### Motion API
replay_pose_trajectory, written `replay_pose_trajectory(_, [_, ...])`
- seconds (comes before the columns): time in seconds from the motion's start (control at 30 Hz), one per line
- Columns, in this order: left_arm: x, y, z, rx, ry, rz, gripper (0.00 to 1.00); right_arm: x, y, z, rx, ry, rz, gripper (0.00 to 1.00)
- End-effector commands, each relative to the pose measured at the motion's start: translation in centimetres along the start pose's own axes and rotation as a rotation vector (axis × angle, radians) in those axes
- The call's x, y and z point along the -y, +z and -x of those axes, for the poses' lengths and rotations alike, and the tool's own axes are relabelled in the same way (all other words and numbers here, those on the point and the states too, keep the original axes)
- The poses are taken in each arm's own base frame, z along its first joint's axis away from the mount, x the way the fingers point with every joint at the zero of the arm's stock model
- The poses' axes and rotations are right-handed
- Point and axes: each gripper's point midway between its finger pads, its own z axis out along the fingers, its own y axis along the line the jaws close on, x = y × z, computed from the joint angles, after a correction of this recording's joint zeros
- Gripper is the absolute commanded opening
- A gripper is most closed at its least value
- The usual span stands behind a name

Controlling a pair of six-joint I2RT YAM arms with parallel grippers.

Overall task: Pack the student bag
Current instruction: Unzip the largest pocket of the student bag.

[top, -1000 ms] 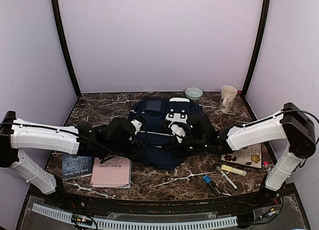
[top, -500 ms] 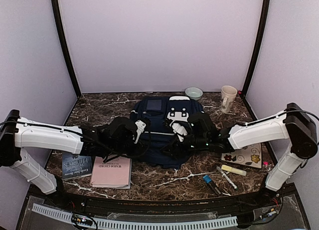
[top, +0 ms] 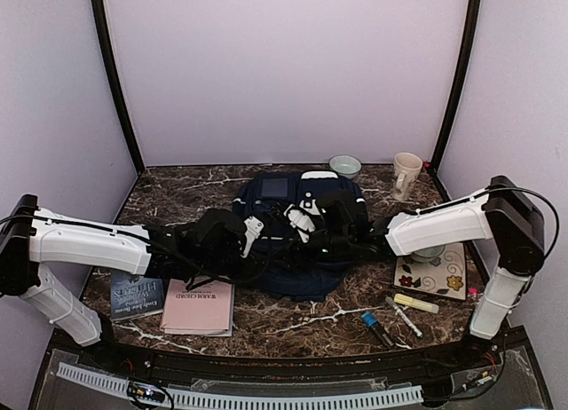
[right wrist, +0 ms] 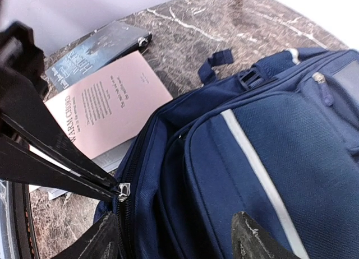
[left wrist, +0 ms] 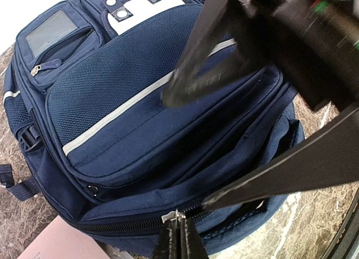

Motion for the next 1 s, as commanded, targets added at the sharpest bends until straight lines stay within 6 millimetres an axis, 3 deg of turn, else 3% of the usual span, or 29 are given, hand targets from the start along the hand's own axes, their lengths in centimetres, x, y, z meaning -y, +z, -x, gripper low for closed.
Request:
replay_pose_trajectory(0.0, [0.8, -1.5, 3.1, 0.103, -0.017, -0.051, 0.0, -1.2, 1.4, 0.1, -0.008, -0.015, 0.075, 0.67])
replay_pose_trajectory(0.17, [0.7, -1.5, 2.7, 0.101, -0.021, -0.05, 0.0, -1.7, 1.8, -1.5, -0.043, -0.005, 0.111, 0.56])
replay_pose_trajectory(0.37, [0.5, -1.3, 2.4, 0.093, -0.019, -0.04, 0.0, -2.2, 1.4, -2.3, -0.05, 0.012, 0.141, 0.2])
replay_pose_trajectory(0.53, [-0.7, -1.2, 1.6, 0.066, -0.02, 0.024, 0.0, -1.8, 0.3, -3.0, -0.053, 0.029, 0.105, 0.01])
replay_pose_trajectory(0.97, [-6.5, -2.5, -0.8, -0.012, -0.027, 0.287, 0.0, 0.8, -2.9, -5.8, -0.068, 0.074, -0.059, 0.0])
